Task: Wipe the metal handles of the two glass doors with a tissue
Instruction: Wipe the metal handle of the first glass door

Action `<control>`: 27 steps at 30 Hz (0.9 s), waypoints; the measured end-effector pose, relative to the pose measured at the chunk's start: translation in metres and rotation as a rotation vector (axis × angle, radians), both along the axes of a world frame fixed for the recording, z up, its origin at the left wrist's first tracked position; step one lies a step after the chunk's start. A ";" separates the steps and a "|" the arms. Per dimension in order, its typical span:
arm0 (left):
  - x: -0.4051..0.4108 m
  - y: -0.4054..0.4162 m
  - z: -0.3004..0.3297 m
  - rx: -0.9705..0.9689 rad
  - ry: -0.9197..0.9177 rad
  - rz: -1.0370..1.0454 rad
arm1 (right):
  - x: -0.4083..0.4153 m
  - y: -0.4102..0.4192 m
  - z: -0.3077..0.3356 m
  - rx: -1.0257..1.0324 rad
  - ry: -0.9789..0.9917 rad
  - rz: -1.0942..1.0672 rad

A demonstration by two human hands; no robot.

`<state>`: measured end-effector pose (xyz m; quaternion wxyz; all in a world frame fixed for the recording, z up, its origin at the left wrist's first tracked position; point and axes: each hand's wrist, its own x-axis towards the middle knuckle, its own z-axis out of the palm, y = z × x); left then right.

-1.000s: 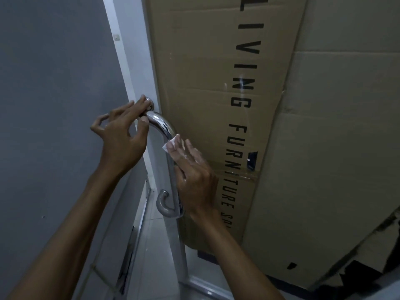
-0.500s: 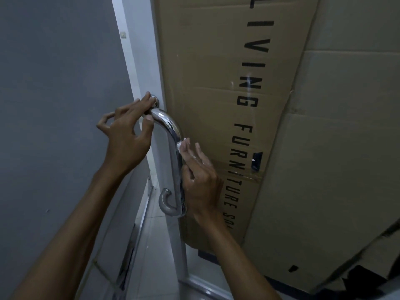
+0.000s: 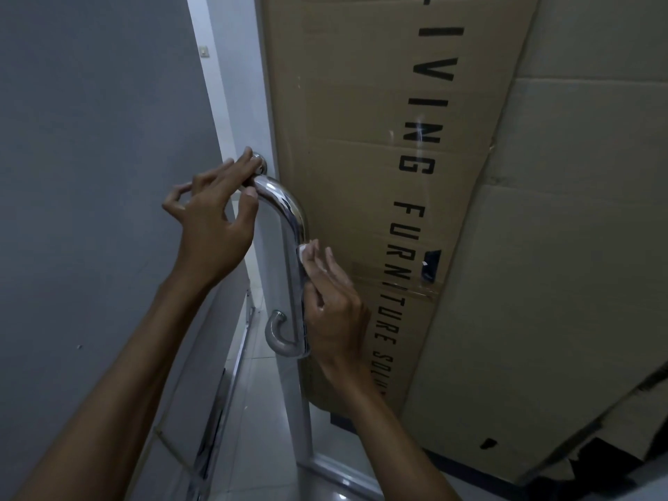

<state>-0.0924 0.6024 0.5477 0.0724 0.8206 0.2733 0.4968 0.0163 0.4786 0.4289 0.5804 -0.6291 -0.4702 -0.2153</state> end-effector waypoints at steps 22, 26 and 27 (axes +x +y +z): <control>0.002 0.001 -0.001 -0.025 -0.007 -0.013 | 0.005 0.000 0.005 -0.059 -0.252 -0.137; 0.003 0.001 -0.002 -0.016 -0.012 -0.005 | 0.004 0.007 0.016 -0.039 -0.261 -0.175; 0.003 0.001 -0.002 -0.014 -0.015 -0.004 | 0.003 0.004 0.010 -0.053 -0.267 -0.173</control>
